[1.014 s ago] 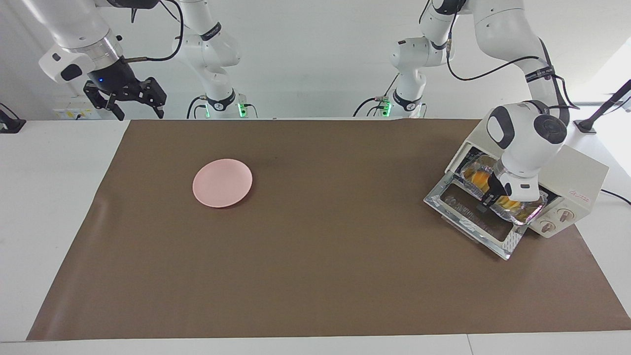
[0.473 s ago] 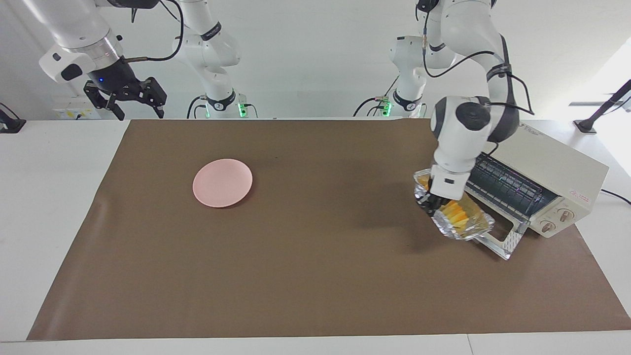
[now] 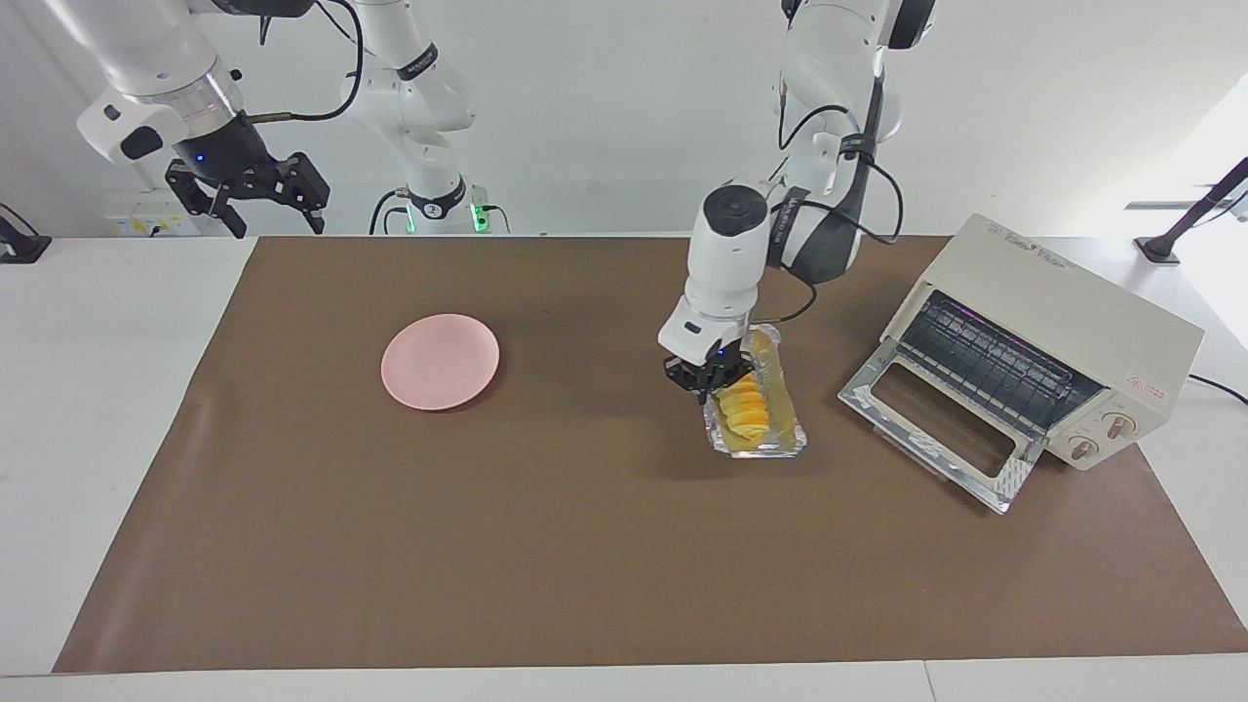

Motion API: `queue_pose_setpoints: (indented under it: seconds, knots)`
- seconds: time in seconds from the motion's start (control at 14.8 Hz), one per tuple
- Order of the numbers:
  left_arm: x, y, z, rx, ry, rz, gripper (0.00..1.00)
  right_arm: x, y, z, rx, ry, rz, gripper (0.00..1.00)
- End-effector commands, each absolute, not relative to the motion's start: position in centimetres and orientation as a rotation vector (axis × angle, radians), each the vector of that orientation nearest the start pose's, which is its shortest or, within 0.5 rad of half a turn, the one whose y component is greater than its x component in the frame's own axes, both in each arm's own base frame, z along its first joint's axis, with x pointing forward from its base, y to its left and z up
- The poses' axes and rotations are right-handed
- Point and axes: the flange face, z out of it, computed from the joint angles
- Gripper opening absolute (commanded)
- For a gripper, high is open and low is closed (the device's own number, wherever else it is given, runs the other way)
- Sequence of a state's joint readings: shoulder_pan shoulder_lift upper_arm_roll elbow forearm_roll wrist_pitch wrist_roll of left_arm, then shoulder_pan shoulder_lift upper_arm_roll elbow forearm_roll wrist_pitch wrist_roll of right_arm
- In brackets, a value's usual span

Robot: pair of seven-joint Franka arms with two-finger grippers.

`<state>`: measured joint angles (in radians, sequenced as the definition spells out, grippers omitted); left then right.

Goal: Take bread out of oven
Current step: 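Pull the foil tray out of the oven with the left gripper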

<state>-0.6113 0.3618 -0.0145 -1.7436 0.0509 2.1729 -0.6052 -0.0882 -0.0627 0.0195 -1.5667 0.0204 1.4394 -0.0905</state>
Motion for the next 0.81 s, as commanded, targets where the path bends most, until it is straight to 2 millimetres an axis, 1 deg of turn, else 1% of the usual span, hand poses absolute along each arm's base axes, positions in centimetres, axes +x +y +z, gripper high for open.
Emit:
queue_pose_setpoints:
  seconds: [0.0,0.07,0.14,0.2,0.27,0.34,0.41,0.47,0.61,0.74]
  knots:
    - [53.4,-40.6,35.5,-3.195,0.082,-0.108,0.00,51.4,-3.2,65.1,-3.109,-0.035,0.106,1.00]
    - [53.4,-40.6,35.5,-3.196,0.081,-0.107,0.00,51.4,-3.2,65.0,-3.108,-0.033,0.109,1.00]
    - [53.4,-40.6,35.5,-3.199,0.074,-0.103,0.32,51.4,-3.2,65.1,-3.109,-0.033,0.106,1.00]
    - [53.5,-40.5,35.5,-3.199,0.057,-0.101,0.93,51.4,-3.2,65.1,-3.109,-0.035,0.106,1.00]
    - [53.6,-40.3,35.7,-3.198,0.034,-0.097,1.00,51.4,-3.2,65.1,-3.109,-0.033,0.104,1.00]
    - [54.1,-39.3,36.7,-3.202,-0.002,-0.107,1.00,51.4,-3.2,65.1,-3.109,-0.033,0.104,1.00]
    - [55.3,-36.8,39.0,-3.208,-0.066,-0.132,1.00,51.4,-3.2,65.1,-3.109,-0.033,0.106,1.00]
    - [56.3,-34.1,41.1,-3.206,-0.129,-0.138,1.00,51.4,-3.6,65.0,-3.108,-0.023,0.106,1.00]
    - [58.2,-27.1,45.6,-3.186,-0.280,-0.125,1.00,51.3,-4.5,65.0,-3.107,0.005,0.108,1.00]
    - [59.5,-20.1,49.0,-3.171,-0.392,-0.144,1.00,51.1,-4.2,65.0,-3.108,-0.011,0.127,1.00]
